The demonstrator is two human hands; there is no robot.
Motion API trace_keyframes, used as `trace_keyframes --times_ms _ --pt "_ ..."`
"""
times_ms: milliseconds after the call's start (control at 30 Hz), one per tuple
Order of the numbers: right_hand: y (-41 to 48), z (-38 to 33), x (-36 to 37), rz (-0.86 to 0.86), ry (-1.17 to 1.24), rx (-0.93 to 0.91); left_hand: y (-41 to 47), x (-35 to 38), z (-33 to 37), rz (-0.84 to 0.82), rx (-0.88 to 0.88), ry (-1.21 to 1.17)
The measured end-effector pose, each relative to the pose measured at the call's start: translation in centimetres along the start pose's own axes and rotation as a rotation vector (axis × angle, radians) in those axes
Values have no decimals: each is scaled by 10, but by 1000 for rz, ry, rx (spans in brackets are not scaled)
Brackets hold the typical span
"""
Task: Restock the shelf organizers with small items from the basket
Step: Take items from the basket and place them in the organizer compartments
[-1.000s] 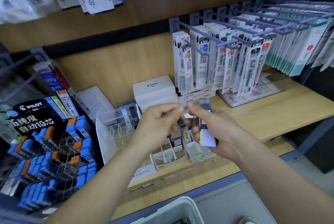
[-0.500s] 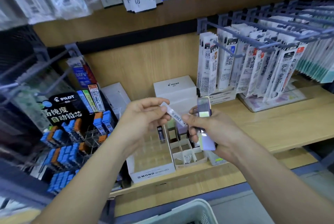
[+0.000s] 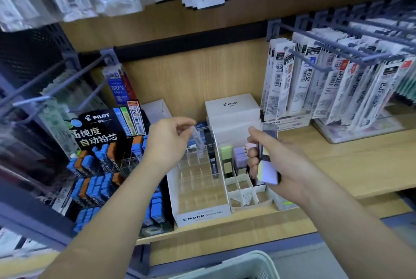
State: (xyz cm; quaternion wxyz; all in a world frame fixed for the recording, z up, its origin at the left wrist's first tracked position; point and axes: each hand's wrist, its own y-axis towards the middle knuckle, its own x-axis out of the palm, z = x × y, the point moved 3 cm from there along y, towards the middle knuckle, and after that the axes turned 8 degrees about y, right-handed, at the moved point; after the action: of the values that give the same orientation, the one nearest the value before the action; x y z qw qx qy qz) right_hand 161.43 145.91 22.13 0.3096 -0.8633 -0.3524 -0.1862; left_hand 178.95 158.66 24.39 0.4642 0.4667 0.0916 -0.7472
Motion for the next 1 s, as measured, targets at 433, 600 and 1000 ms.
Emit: trace_keyframes --times_ms 433,600,1000 --pt "-10 4 3 -21 55 170 -4 13 4 -21 74 246" --pt "-8 2 3 35 131 54 -30 3 56 -323 -55 -206" --pt "-13 -13 -6 57 -53 2 -60 8 77 -377 -47 -501"
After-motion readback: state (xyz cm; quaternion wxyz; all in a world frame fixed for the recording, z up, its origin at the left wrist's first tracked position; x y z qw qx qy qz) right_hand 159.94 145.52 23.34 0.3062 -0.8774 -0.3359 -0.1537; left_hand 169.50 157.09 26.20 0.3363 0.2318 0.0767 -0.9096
